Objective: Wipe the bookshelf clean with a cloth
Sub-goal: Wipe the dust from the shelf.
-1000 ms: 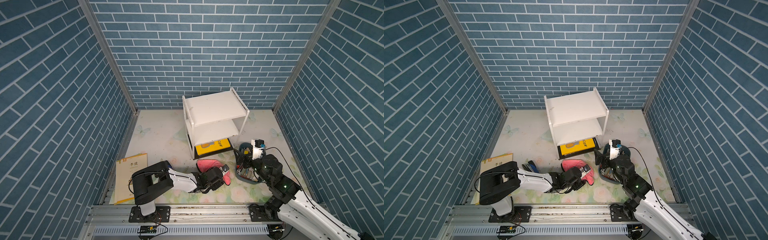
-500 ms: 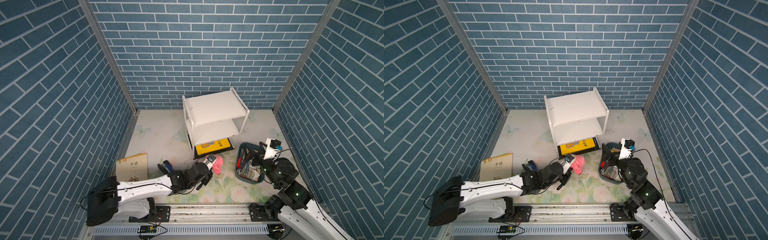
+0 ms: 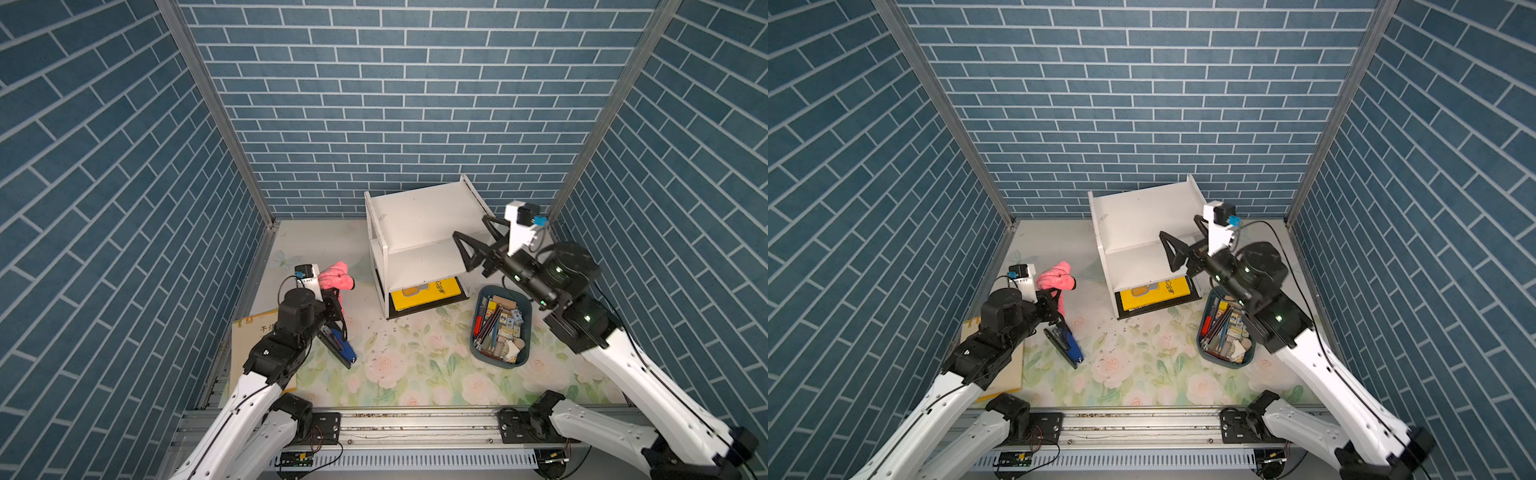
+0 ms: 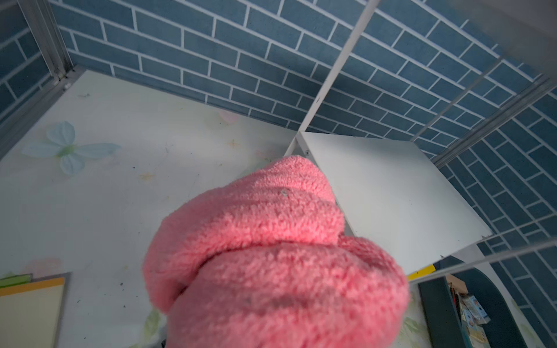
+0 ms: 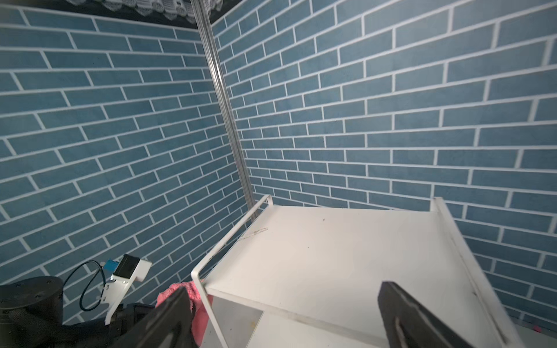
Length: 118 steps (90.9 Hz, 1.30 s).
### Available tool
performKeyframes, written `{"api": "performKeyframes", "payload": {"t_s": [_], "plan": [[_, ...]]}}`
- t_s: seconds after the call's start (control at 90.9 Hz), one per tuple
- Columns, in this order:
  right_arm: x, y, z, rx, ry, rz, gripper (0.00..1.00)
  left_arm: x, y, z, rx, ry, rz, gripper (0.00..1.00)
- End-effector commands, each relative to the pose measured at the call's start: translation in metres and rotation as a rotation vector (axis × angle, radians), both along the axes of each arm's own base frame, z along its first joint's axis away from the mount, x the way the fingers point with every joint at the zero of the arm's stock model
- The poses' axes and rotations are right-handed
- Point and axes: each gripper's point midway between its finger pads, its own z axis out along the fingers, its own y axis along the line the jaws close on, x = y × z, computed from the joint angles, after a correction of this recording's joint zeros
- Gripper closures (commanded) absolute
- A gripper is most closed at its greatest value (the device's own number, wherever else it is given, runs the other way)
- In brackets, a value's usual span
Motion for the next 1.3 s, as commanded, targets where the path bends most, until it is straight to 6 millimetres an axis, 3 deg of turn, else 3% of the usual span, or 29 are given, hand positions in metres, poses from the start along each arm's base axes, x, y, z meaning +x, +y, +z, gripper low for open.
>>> {"api": "performKeyframes", "payload": {"t_s": [0.0, 0.143, 0.253, 0.462, 0.693, 0.825, 1.023, 1.287], "plan": [[0.026, 0.028, -0.013, -0.089, 0.058, 0.030, 0.00, 0.019, -0.029, 0.004, -0.184, -0.048, -0.165, 1.00], [0.063, 0.057, -0.028, -0.184, 0.131, 0.030, 0.00, 0.055, -0.048, 0.006, -0.277, -0.081, -0.210, 1.00], [0.085, 0.071, -0.048, -0.260, 0.186, 0.016, 0.00, 0.086, -0.053, -0.007, -0.290, -0.059, -0.188, 1.00], [0.102, 0.082, -0.068, -0.302, 0.235, 0.003, 0.00, 0.137, -0.060, -0.062, -0.308, 0.056, -0.126, 1.00], [0.106, 0.084, -0.082, -0.320, 0.275, -0.001, 0.00, 0.168, -0.085, -0.113, -0.296, 0.147, -0.130, 1.00], [0.106, 0.084, -0.092, -0.333, 0.304, -0.001, 0.00, 0.169, -0.098, -0.144, -0.298, 0.208, -0.141, 1.00], [0.103, 0.080, -0.100, -0.337, 0.324, -0.006, 0.00, 0.151, -0.111, -0.184, -0.306, 0.309, -0.161, 1.00], [0.102, 0.075, -0.111, -0.349, 0.338, -0.026, 0.00, 0.112, -0.110, -0.212, -0.328, 0.392, -0.178, 1.00]]}}
